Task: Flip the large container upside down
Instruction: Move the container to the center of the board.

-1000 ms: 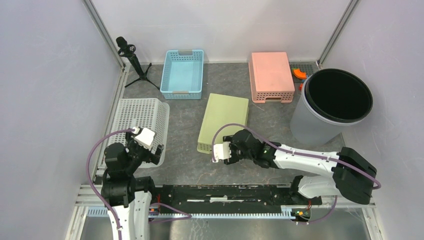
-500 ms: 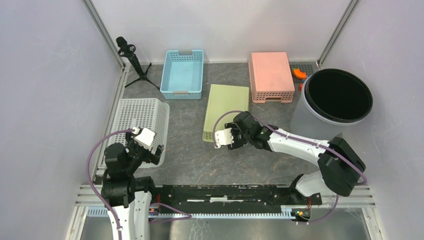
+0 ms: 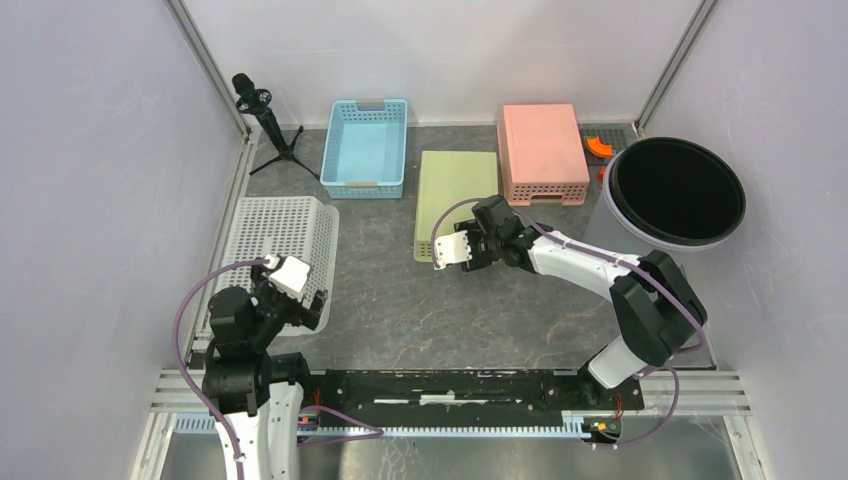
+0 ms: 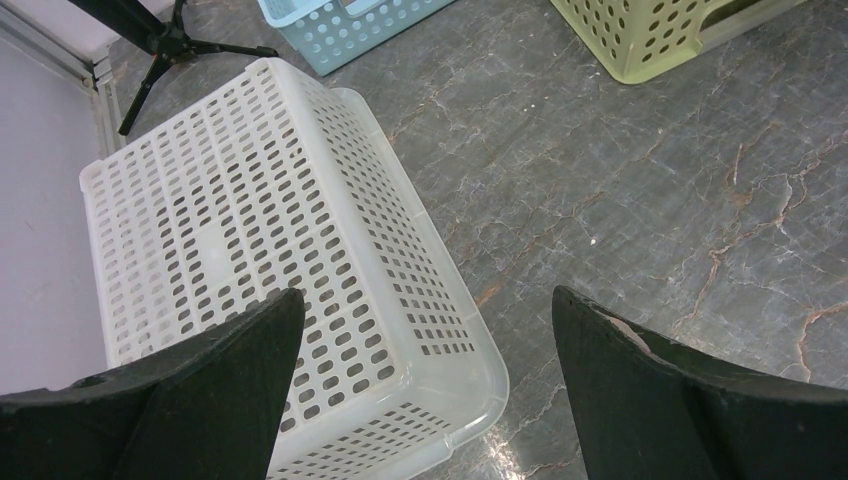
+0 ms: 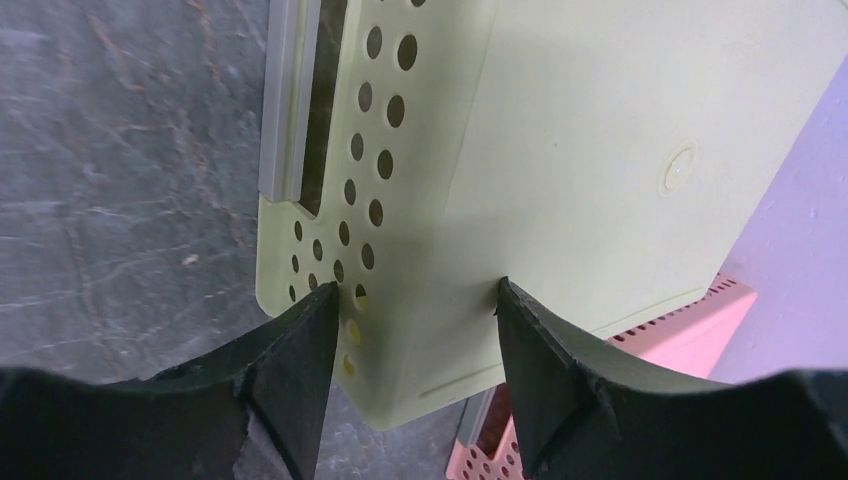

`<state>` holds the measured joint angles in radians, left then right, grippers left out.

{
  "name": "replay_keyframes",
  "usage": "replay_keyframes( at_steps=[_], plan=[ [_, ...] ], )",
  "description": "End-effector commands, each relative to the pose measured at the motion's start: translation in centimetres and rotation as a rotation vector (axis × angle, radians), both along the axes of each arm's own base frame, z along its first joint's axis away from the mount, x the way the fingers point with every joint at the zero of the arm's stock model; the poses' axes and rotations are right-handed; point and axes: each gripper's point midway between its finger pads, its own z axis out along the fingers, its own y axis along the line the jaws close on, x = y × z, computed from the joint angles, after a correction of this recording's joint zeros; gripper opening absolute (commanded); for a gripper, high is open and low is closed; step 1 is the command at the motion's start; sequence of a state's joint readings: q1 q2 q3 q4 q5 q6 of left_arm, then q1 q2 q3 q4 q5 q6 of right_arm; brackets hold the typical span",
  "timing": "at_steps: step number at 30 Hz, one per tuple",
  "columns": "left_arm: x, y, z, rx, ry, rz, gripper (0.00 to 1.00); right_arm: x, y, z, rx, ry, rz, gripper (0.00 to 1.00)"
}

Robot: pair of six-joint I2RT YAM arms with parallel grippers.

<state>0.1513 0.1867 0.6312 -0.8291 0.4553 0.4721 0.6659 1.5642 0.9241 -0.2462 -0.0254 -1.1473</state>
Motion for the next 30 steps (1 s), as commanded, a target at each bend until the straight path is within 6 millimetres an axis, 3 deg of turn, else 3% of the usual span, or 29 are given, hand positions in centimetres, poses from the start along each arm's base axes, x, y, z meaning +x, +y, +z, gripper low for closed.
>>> replay_keyframes(
  at_steps=[1,14,30],
  plan=[
    [0.1,0.1,1.6,0.031,-0.06,-0.007,1.0,0.7,-1.8,-2.1,-0.098,0.069,0.0,0.63],
    [0.2,0.1,1.6,0.03,-0.057,-0.007,1.0,6.8,-3.4,-1.5,-0.186,0.009,-0.023,0.64],
    [0.2,0.1,1.6,0.029,-0.054,-0.007,1.0,12.6,-2.8,-0.6,-0.165,-0.074,-0.154,0.64]
  ],
)
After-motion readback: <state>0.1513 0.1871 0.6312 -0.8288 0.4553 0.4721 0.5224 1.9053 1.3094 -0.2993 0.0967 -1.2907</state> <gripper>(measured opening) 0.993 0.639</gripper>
